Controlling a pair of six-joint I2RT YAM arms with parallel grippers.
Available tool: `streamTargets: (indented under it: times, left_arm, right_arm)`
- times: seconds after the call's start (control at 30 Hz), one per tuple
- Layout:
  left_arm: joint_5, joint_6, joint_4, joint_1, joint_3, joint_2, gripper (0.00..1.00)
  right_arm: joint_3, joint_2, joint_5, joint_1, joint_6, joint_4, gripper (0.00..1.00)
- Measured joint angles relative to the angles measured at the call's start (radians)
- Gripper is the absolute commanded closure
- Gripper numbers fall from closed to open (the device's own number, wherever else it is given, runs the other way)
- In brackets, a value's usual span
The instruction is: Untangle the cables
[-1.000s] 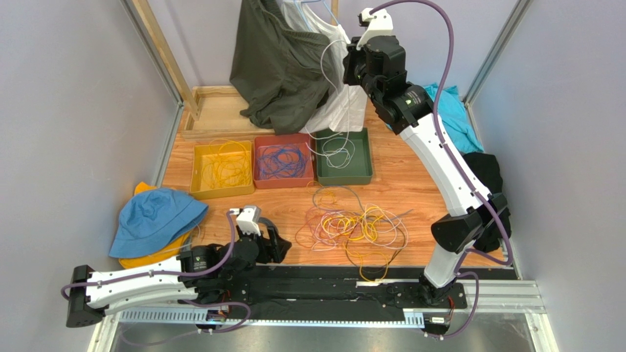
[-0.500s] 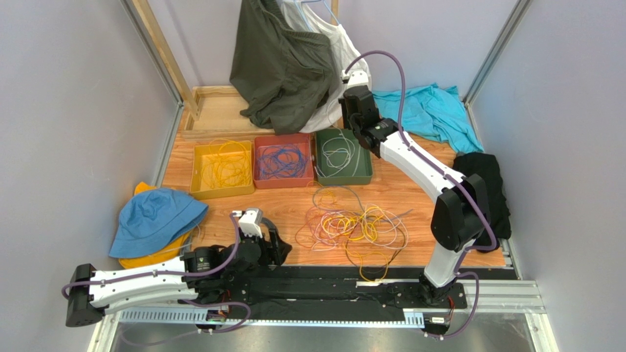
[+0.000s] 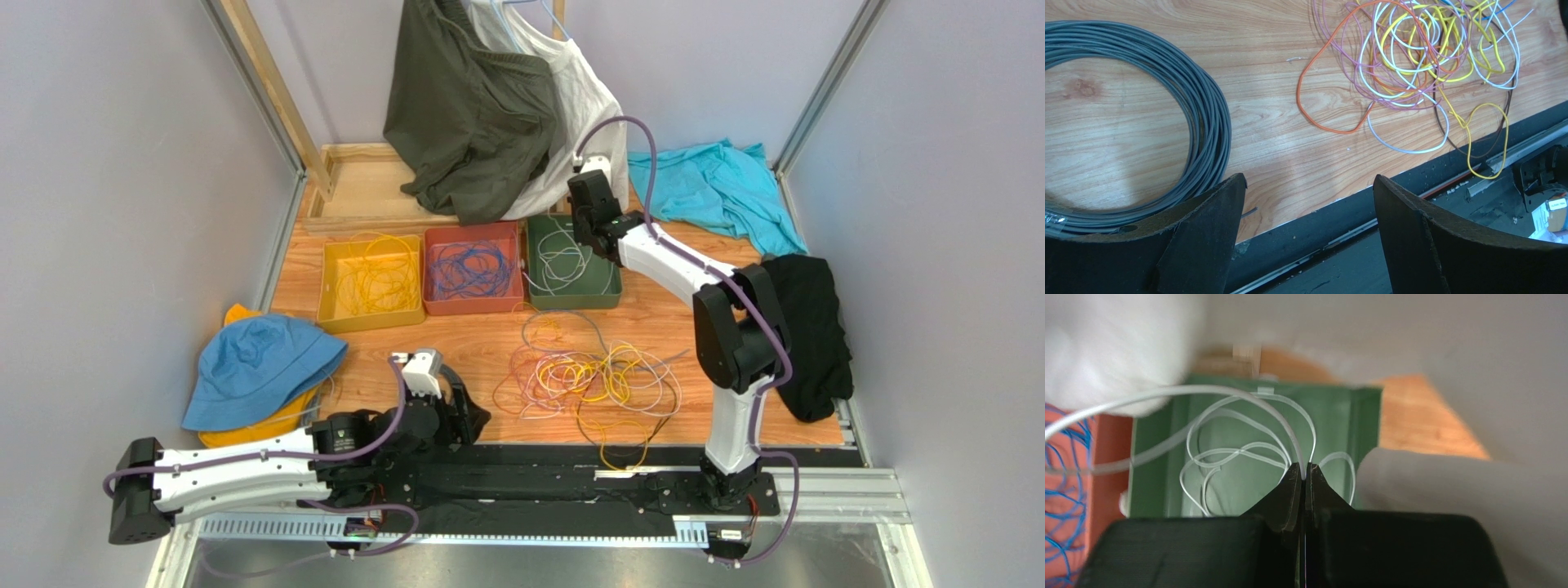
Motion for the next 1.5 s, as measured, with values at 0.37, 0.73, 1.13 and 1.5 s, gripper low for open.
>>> streamTargets:
  times: [0.37, 0.73, 1.13, 1.5]
  left_arm:
    - [0.026, 0.000, 0.048, 0.000, -0.001, 0.050, 0.16]
    - [0.027, 0.004, 0.082, 0.000, 0.000, 0.099, 0.15]
    - [0.043, 0.019, 0.119, 0.000, 0.012, 0.173, 0.15]
    - [0.023, 0.159, 0.241, 0.000, 0.179, 0.382, 0.14]
  right_arm:
    - [-0.082, -0.018, -0.004, 0.021, 0.115, -0.081, 0.33]
    - [-0.178, -0.262, 0.109, 0.103, 0.151, -0.093, 0.29]
    - [-0.301, -0.312, 0.172, 0.114, 0.167, -0.108, 0.31]
    - [-0.808, -1.093, 0.155, 0.307, 0.346, -0.011, 0.37]
